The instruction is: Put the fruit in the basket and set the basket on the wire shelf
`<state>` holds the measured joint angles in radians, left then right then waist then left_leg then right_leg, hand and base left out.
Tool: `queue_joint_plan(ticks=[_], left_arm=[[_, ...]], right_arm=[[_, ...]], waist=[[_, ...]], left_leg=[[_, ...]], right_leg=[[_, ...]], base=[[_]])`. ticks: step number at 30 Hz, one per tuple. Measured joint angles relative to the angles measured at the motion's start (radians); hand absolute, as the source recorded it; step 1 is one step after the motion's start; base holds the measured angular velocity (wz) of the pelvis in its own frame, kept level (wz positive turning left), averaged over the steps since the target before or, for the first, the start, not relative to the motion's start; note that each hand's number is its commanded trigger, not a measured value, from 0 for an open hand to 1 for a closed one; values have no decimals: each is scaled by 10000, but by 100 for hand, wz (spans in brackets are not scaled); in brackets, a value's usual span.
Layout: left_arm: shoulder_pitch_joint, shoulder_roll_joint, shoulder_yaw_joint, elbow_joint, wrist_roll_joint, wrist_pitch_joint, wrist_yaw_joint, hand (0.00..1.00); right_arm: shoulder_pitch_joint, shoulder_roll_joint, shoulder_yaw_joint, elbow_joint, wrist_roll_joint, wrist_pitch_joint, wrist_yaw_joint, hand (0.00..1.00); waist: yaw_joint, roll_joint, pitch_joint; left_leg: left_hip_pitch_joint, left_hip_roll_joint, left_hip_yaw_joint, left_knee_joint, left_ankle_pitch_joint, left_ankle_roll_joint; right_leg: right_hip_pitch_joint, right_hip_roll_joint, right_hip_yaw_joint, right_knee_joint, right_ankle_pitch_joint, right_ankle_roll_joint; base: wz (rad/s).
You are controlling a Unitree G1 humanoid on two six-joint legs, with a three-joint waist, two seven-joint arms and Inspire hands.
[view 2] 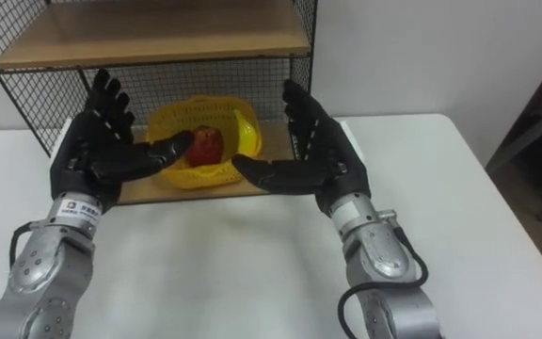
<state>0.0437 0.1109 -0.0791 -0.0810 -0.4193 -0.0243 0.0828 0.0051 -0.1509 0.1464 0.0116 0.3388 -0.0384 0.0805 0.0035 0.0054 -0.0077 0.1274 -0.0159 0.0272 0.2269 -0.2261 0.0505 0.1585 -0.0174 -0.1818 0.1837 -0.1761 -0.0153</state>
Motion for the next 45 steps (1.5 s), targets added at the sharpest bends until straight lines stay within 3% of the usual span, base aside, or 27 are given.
queue_joint_plan(ticks=[7, 10, 17, 20, 23, 25, 28, 38, 41, 45], left_arm=[[477, -6, 112, -55, 259, -202, -44, 0], [843, -15, 134, -380, 184, -394, -63, 0], [1816, -11, 63, -1122, 198, -1220, -401, 0], [2350, -15, 0, -1190, 183, -1395, -499, 0], [2507, -44, 59, -1192, 218, -1690, -401, 0], [2507, -53, 163, -1218, 315, -2064, -196, 0], [2508, -73, 523, -1448, 404, -2688, 376, 0], [2515, -75, 2522, -2579, 412, -3966, 2831, 0], [2539, -85, 2853, -2637, 662, -4095, 3620, 0], [2643, -135, 3431, -2742, 1033, -4140, 4561, 0]], right_arm=[[807, 1, -250, -636, -809, -107, 81, 0], [1028, 2, -305, -707, -783, -376, 170, 0], [1751, 10, -434, -1055, -699, -863, 314, 0], [1992, 10, -514, -1059, -696, -1066, 275, 0], [2238, 47, -607, -1206, -703, -1264, 286, 0], [2363, 48, -652, -1546, -764, -1453, 283, 0], [2497, 23, -1010, -1885, -751, -2210, 150, 0], [2649, -35, -2357, -2807, -1185, -2857, -2016, 0], [2684, -40, -2945, -3012, -1530, -3005, -2904, 0], [2707, -54, -3837, -3189, -1558, -3167, -3907, 0]], waist=[[51, -103, 35], [59, -104, 41], [31, -160, 65], [33, -228, 27], [64, -286, 10], [135, -265, 25], [260, -168, 83], [361, -71, 89], [353, -36, 116], [346, 63, 17]], left_leg=[[-17, -1, 38, -37, 0, 1], [-39, 16, 152, -46, 1, 1], [-191, 19, 122, -41, 1, 1], [-203, 17, 138, -37, 1, 0], [-209, 17, 146, -28, 0, 0], [-206, 15, 135, -26, 0, 0], [-178, 15, 119, -33, -1, 1], [-481, -62, -42, 83, 11, 18], [-470, -118, -133, 78, 10, 17], [-442, -133, -230, 56, 4, 16]], right_leg=[[-55, 38, 179, 6, 0, 0], [-131, 34, 178, 24, 4, -2], [-248, 11, 170, 39, 11, -2], [-268, 24, 174, 38, 9, -2], [-276, 48, 179, 47, 9, -2], [-276, 70, 264, 43, 14, 2], [-247, 82, 271, 35, 24, 7], [-542, 50, 113, 41, 27, 24], [-462, 43, 19, 43, 28, 25], [-370, 21, -72, 26, 17, 36]], base=[[-2], [-7], [-1], [0], [0], [-2], [0], [3], [9], [7]])
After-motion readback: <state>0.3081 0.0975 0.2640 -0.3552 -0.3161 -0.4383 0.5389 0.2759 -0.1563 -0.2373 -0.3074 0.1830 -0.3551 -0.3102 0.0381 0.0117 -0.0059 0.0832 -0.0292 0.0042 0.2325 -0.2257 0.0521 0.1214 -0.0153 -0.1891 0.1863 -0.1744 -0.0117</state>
